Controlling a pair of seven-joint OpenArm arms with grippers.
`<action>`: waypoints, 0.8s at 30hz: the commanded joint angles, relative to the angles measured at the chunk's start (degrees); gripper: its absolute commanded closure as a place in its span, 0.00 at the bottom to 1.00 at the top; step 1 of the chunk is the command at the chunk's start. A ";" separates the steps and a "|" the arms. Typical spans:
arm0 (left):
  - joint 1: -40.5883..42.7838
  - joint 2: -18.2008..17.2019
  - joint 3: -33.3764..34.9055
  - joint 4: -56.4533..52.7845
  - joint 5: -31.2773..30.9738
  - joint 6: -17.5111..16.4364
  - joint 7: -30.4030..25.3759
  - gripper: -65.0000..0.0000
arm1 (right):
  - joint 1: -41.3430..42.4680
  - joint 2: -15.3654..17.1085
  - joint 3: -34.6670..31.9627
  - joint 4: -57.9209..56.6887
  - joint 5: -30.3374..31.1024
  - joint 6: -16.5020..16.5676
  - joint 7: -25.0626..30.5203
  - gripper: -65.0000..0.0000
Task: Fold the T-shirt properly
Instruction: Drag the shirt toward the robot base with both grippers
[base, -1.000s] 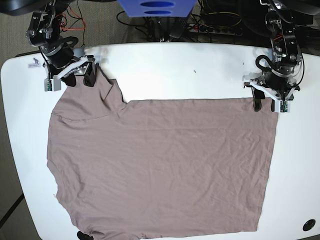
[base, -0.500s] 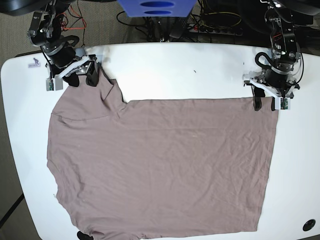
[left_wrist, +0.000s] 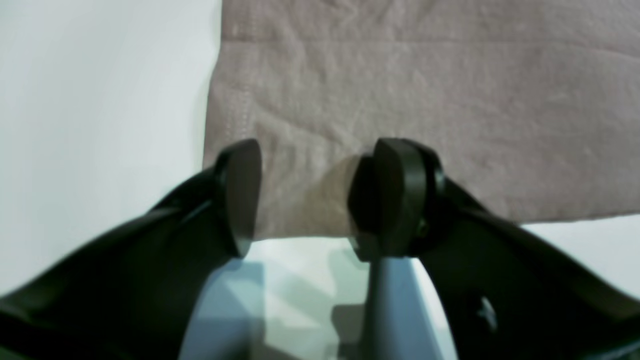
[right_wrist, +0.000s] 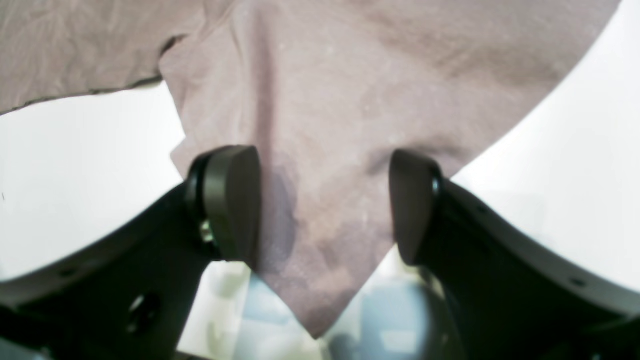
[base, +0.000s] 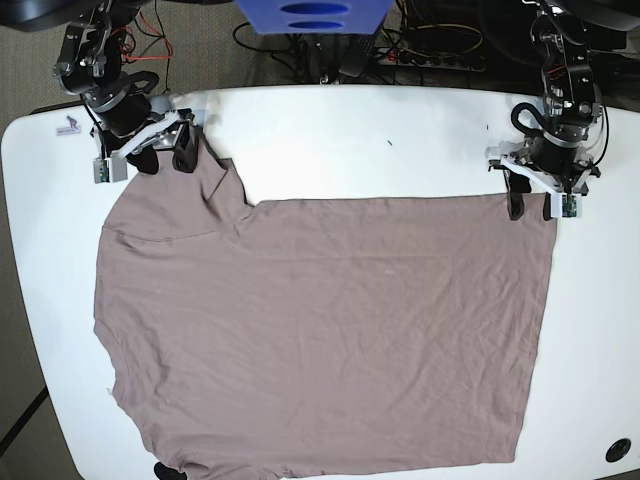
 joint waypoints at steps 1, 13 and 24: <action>1.09 -1.23 -0.14 0.79 1.69 0.25 3.20 0.47 | -0.48 0.26 0.32 0.69 -0.16 -0.03 -0.77 0.39; 3.61 -3.32 0.11 0.79 3.00 0.46 3.17 0.47 | -0.35 0.17 0.21 0.46 -0.49 0.01 -0.66 0.41; 3.90 -2.87 -0.37 0.09 2.37 0.34 4.49 0.48 | -0.09 0.12 0.14 0.30 -0.76 0.04 -1.16 0.46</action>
